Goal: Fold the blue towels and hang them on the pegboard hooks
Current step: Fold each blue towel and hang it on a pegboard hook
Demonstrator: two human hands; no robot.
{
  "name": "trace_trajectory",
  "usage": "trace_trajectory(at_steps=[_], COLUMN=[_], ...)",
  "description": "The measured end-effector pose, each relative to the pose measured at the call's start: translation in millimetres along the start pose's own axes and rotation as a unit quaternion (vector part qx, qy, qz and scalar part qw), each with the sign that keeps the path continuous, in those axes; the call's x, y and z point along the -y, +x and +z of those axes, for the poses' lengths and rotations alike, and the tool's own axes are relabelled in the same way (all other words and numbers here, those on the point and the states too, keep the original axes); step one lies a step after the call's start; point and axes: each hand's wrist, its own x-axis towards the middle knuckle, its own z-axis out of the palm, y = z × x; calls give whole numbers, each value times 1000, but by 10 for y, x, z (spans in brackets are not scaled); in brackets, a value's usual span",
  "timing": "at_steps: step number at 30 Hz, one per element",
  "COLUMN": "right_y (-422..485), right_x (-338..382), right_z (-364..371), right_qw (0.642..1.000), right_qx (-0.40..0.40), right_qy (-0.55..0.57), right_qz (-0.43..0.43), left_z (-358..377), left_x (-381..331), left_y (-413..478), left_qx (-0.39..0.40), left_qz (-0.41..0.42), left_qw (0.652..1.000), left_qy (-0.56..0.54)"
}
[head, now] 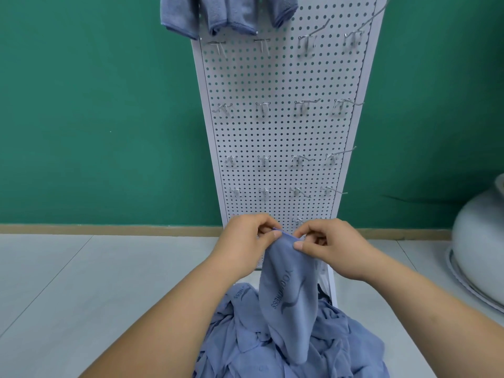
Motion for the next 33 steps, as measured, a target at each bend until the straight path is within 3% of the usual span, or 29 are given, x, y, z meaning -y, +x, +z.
trace_trajectory(at_steps=[9, 14, 17, 21, 24, 26, 30, 33], right_y=[-84, -122, -141, -122, -152, -198, -226, -171], right_x=[-498, -518, -505, -493, -342, -276, -294, -376], right_z=[-499, -533, -544, -544, -580, -624, -623, -574], right_qw=[976, 976, 965, 923, 950, 949, 917, 911], right_qx=[-38, -30, -27, -114, -198, -233, -261, -237], right_qy=[-206, -214, -261, -367, -239, -209, -299, -338], right_qz=[62, -20, -9, 37, -20, -35, -30, 5], left_z=[-505, -524, -547, -503, -492, -499, -459, -405], left_x=[479, 652, 725, 699, 700, 718, 666, 653], left_y=[77, 46, 26, 28, 37, 34, 58, 73], left_qx=[-168, -181, -196, -187, -182, -180, -184, -189], left_qz=[-56, -89, -102, -82, -93, -96, -64, -52], left_qw=[979, 968, 964, 961, 954, 954, 948, 943], left_qy=[100, 150, 150, 189, 218, 221, 253, 267])
